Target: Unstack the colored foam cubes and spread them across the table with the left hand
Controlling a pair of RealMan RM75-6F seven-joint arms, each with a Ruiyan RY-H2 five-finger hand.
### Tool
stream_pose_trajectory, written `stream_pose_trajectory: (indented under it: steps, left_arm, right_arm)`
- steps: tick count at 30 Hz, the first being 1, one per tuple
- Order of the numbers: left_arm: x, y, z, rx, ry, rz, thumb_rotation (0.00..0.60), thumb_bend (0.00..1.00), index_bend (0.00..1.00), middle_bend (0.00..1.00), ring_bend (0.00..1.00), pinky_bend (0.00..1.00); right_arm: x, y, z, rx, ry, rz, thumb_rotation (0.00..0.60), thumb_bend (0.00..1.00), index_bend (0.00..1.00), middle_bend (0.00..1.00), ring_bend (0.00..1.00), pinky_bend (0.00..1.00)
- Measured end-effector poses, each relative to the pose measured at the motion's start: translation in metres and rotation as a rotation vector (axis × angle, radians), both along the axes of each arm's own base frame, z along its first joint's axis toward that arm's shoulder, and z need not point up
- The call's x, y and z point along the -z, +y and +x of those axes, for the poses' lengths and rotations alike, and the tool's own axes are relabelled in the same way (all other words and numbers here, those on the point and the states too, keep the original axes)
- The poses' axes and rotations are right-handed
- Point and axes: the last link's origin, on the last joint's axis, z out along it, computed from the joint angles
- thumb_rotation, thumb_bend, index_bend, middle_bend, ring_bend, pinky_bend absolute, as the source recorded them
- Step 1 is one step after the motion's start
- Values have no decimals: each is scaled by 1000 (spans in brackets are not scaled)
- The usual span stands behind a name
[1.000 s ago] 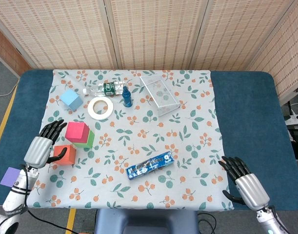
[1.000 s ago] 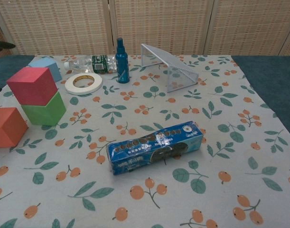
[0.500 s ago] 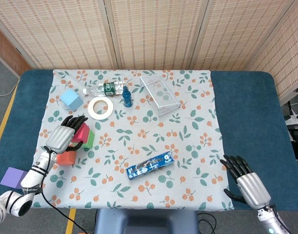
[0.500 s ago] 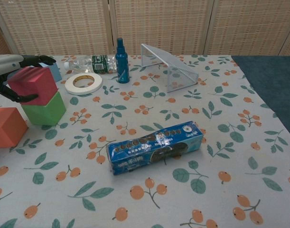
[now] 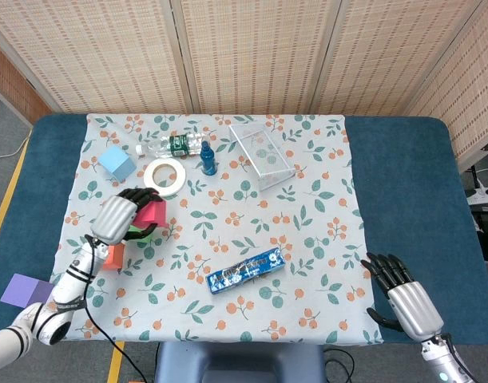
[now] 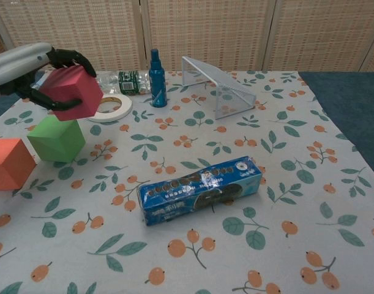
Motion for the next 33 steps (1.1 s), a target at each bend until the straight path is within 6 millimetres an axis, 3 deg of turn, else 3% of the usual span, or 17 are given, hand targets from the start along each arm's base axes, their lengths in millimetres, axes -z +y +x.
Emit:
stream_pose_trajectory:
  steps: [6, 10, 12, 14, 18, 20, 26, 29, 33]
  left_arm:
    - [46, -7, 43, 83, -34, -129, 600, 470, 497, 608, 593, 417]
    - [78, -6, 54, 99, 23, -178, 600, 465, 471, 555, 550, 316]
    - [90, -2, 52, 99, 87, -179, 600, 449, 406, 460, 456, 217]
    - [100, 2, 48, 92, 144, -180, 600, 430, 288, 329, 299, 139]
    - [114, 5, 40, 69, 206, -201, 600, 377, 47, 68, 38, 72]
    - [112, 5, 39, 62, 205, -210, 600, 361, 0, 1, 0, 49]
    - [91, 3, 38, 51, 165, -213, 600, 339, 0, 0, 0, 28]
    - [73, -2, 38, 69, 139, -186, 600, 337, 0, 0, 0, 24]
    - [33, -21, 24, 88, 124, -113, 600, 322, 0, 0, 0, 22]
  right_arm:
    - [-2, 1, 1, -2, -14, 7, 600, 173, 0, 0, 0, 0]
    - [-3, 1, 0, 0, -21, 16, 600, 173, 0, 0, 0, 0]
    - [-4, 1, 0, 3, -25, 19, 600, 173, 0, 0, 0, 0]
    - [-6, 0, -1, 7, -29, 18, 600, 173, 0, 0, 0, 0]
    - [-9, -1, -2, 10, -32, 10, 600, 173, 0, 0, 0, 0]
    - [-10, -1, -2, 8, -35, 7, 600, 173, 0, 0, 0, 0]
    - [-8, 0, -2, 1, -28, 3, 600, 173, 0, 0, 0, 0]
    - [-6, 0, -2, 3, -21, 4, 600, 173, 0, 0, 0, 0]
    - [-5, -1, -3, 8, -13, 8, 600, 173, 0, 0, 0, 0]
